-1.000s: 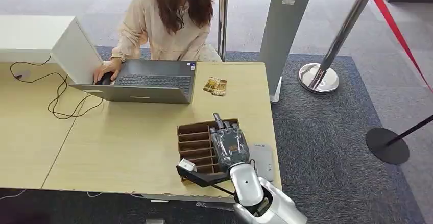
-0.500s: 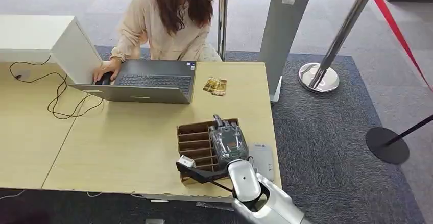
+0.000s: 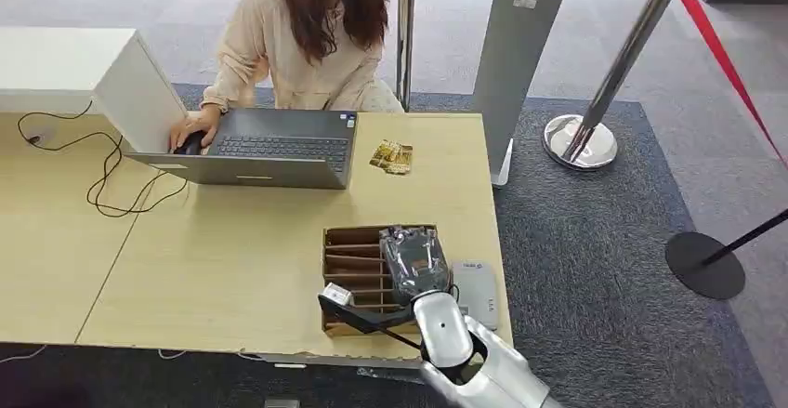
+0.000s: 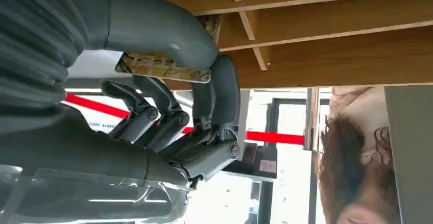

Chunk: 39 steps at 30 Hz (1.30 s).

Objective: Pass the card to the sensor for recognition and then transmit it.

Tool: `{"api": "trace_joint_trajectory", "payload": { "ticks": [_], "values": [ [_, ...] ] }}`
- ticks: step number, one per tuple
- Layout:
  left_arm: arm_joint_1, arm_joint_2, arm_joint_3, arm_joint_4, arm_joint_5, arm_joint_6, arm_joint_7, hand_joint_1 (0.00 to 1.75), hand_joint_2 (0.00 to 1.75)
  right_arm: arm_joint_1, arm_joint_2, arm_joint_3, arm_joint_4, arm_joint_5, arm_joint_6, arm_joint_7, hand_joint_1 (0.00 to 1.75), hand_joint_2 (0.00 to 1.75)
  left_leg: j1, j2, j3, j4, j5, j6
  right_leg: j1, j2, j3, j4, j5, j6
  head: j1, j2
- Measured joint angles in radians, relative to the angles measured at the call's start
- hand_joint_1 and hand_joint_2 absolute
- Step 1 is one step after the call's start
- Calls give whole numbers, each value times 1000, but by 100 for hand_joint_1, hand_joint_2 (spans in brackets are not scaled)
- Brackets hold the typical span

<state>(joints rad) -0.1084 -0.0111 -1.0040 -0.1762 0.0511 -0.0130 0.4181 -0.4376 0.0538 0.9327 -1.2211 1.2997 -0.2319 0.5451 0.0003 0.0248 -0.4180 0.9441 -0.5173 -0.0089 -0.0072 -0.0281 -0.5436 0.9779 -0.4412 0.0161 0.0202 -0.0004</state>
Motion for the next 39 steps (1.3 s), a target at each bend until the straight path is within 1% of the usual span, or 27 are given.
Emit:
{"api": "trace_joint_trajectory", "payload": {
  "ticks": [12, 18, 29, 39],
  "values": [
    [0, 0, 0, 0, -1, 1, -1, 0, 0, -3, 4, -1, 10, 22, -24, 1, 175, 175, 0, 0, 0, 0, 0, 0, 0, 0, 0, 0, 0, 0, 0, 0],
    [1, 0, 0, 0, -2, 1, -1, 0, 0, -4, 4, -5, -17, 50, -35, 7, 175, 175, 0, 0, 0, 0, 0, 0, 0, 0, 0, 0, 0, 0, 0, 0],
    [2, 0, 0, 0, -3, 1, 4, 0, 0, -1, -14, -24, -157, 121, -43, 8, 175, 175, 0, 0, 1, 0, 0, 0, 0, 0, 0, 0, 0, 0, 0, 0],
    [2, 0, 0, 0, 0, 1, 5, 0, 0, 1, -38, -27, -319, 172, -22, 6, 175, 175, 0, 0, 0, 0, 0, 0, 0, 0, 0, 0, 0, 0, 0, 0]
  ]
}}
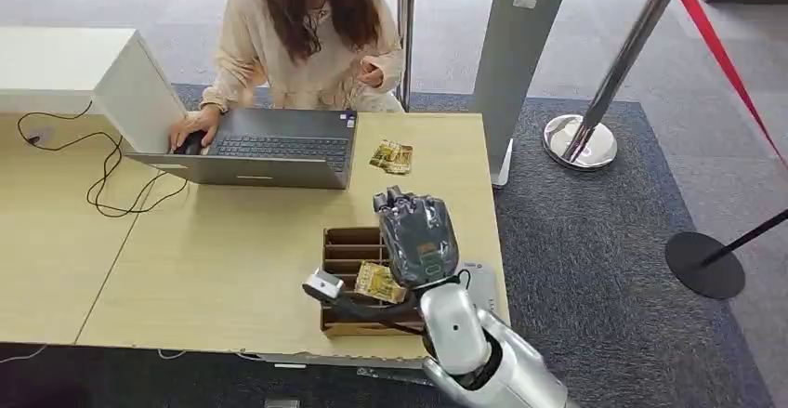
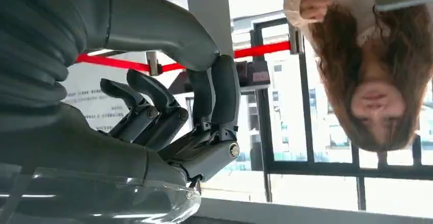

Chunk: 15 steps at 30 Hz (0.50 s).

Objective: Pass the card to the sensor for recognition and then transmit it.

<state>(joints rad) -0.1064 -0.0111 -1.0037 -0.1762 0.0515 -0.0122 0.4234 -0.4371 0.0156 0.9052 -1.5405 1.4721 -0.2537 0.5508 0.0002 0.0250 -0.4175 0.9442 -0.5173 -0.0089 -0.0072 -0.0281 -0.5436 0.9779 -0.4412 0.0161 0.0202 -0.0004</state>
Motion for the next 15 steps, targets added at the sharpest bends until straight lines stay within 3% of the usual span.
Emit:
{"api": "trace_joint_trajectory", "payload": {
  "ticks": [11, 12, 13, 14, 15],
  "values": [
    [0, -10, 1, 0, 6, 7, -16, 0, 0, -3, -16, 1, -138, 26, 44, -11, 173, 175, 0, 0, 0, 0, 0, 0, 0, 0, 0, 0, 0, 0, 0, 0],
    [1, -11, 1, 0, 7, 8, -17, 0, 0, -4, -18, 1, -146, 26, 47, -11, 157, 175, 0, 0, 0, 0, 0, 0, 0, 0, 0, 0, 0, 0, 0, 0],
    [0, -13, 2, 0, 8, 8, -18, 0, 0, -4, -18, 1, -153, 26, 49, -11, 120, 175, 0, 0, 0, 0, 0, 0, 0, 0, 0, 0, 0, 0, 0, 0],
    [0, -14, 2, 0, 8, 8, -18, 0, 0, -4, -19, 1, -161, 26, 53, -11, 120, 175, 0, 0, 0, 0, 0, 0, 0, 0, 0, 0, 0, 0, 0, 0],
    [1, -14, 2, 0, 9, 10, -19, 0, 0, -4, -20, 2, -167, 25, 57, -11, 49, 175, 0, 0, 0, 0, 0, 0, 0, 0, 0, 0, 0, 0, 0, 0]
  ]
}}
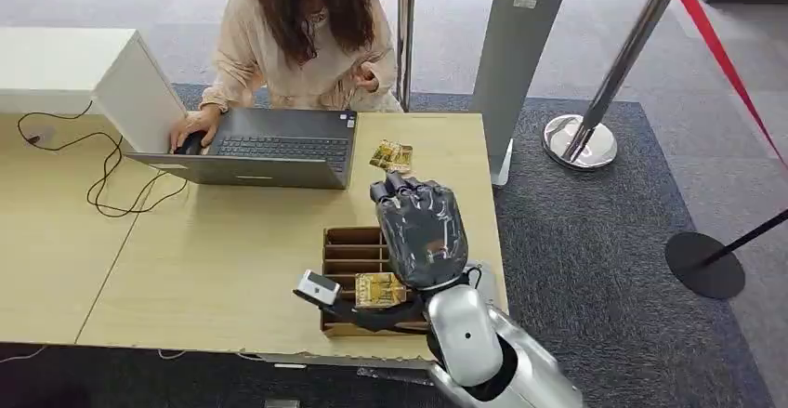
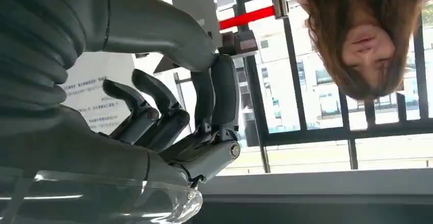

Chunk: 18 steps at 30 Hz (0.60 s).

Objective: Pass the card to the sensor for recognition and then transmit it.

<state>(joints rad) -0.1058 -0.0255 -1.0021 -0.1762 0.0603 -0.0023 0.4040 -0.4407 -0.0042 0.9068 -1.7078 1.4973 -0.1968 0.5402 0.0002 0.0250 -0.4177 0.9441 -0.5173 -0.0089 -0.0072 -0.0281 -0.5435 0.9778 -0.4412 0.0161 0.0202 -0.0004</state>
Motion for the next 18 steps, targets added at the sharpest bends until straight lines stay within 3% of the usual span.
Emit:
{"api": "trace_joint_trajectory", "payload": {
  "ticks": [1, 2, 4, 9, 18],
  "values": [
    [0, -1, 0, 0, 0, 1, -2, 0, 0, 0, -2, 0, -5, 0, 8, 1, 19, 175, 0, 0, 0, 0, 0, 0, 0, 0, 0, 0, 0, 0, 0, 0],
    [0, -2, 0, 0, 3, 1, -4, 0, 0, 1, -3, 0, -13, 2, 30, 3, 19, 175, 0, 0, 0, 0, 0, 0, 0, 0, 0, 0, 0, 0, 0, 0],
    [0, -5, 0, 0, 10, 3, -8, 0, 0, 8, -8, -1, -27, 4, 79, 6, 2, 175, 0, 0, 0, 0, 0, 0, 0, 0, 0, 0, 0, 0, 0, 0],
    [1, -7, 1, 0, 16, 3, -13, 0, 0, 45, -30, -2, -59, 5, 150, 15, 0, 175, 0, 0, 0, 0, 0, 0, 0, 0, 0, 0, 0, 0, 0, 0],
    [3, -7, 15, 0, 41, 0, -13, 0, 0, 147, -89, 1, -137, 5, 199, 10, 10, 175, 0, 0, 0, 0, 0, 0, 0, 0, 0, 0, 0, 0, 0, 0]
  ]
}}
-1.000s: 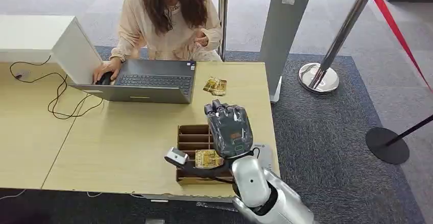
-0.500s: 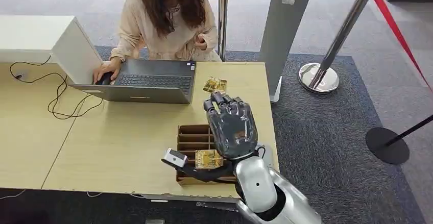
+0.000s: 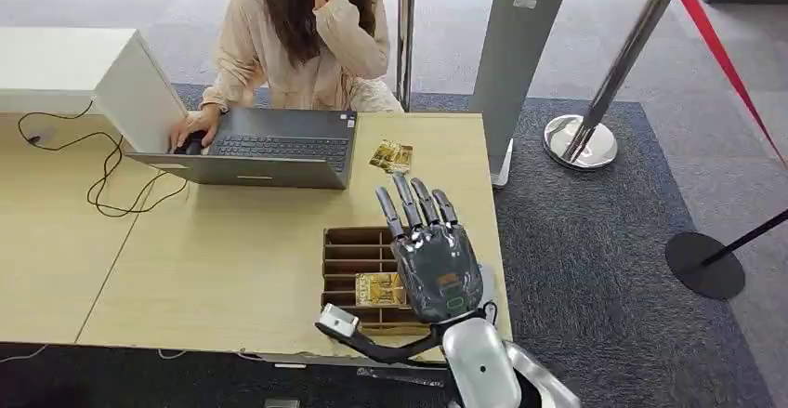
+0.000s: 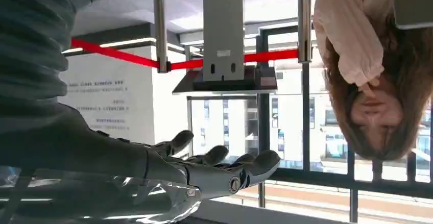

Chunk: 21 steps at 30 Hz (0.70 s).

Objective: Pass the card to the sensor for recognition and then transmit it.

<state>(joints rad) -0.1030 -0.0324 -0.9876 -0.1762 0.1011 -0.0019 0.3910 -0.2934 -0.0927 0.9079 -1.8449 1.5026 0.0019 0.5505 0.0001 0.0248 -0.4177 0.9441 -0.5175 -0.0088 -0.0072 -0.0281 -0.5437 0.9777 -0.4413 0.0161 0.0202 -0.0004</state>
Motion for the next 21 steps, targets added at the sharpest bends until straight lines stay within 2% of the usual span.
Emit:
{"api": "trace_joint_trajectory", "payload": {
  "ticks": [3, 5, 6, 7, 10, 13, 18, 19, 21],
  "values": [
    [1, 0, 11, 0, 12, 0, 4, 0, 0, 44, -27, 0, -35, -6, -2, 3, 28, 175, 0, 0, 0, 0, 0, 0, 0, 0, 0, 0, 0, 0, 0, 0],
    [1, 0, 12, 0, 20, 0, 7, 0, 0, 67, -43, 0, -60, -10, -16, 17, 47, 175, 0, 0, 0, 0, 0, 0, 0, 0, 0, 0, 0, 0, 0, 0],
    [1, 0, 14, 0, 26, 0, 9, 0, 0, 82, -53, 0, -77, -15, -28, 28, 47, 175, 0, 0, 0, 0, 0, 0, 0, 0, 0, 0, 0, 0, 0, 0],
    [2, 0, 16, 0, 29, 0, 11, 0, 0, 95, -64, 0, -95, -19, -39, 41, 66, 175, 0, 0, 0, 0, 0, 0, 0, 0, 0, 0, 0, 0, 0, 0],
    [3, 1, 28, 0, 37, 2, 15, 0, 0, 133, -101, 0, -150, -25, -56, 77, 98, 175, 0, 0, 0, 0, 0, 0, 0, 0, 0, 0, 0, 0, 0, 0],
    [3, 2, 35, 0, 47, 3, 17, 0, 0, 164, -131, 0, -188, -53, -81, 110, 112, 175, 0, 0, 0, 0, -1, 0, 0, 0, 0, 0, 0, 0, 0, 0],
    [3, 2, 40, 0, 56, 6, 26, 0, 0, 196, -168, 6, -199, -120, -186, 136, 106, 175, 0, 0, 0, 0, -1, 0, 0, 0, 0, 0, 0, 0, 0, 0],
    [3, 3, 43, 0, 58, 6, 27, 0, 0, 199, -173, 7, -198, -135, -202, 137, 89, 175, 0, 0, 0, 0, -1, 0, 0, 0, 0, 0, 0, 0, 0, 0],
    [3, 3, 45, 0, 60, 8, 30, 0, 0, 202, -181, 11, -191, -166, -235, 139, 87, 175, 0, 0, 0, 0, 0, 0, 0, 0, 0, 0, 0, 0, 0, 0]
  ]
}}
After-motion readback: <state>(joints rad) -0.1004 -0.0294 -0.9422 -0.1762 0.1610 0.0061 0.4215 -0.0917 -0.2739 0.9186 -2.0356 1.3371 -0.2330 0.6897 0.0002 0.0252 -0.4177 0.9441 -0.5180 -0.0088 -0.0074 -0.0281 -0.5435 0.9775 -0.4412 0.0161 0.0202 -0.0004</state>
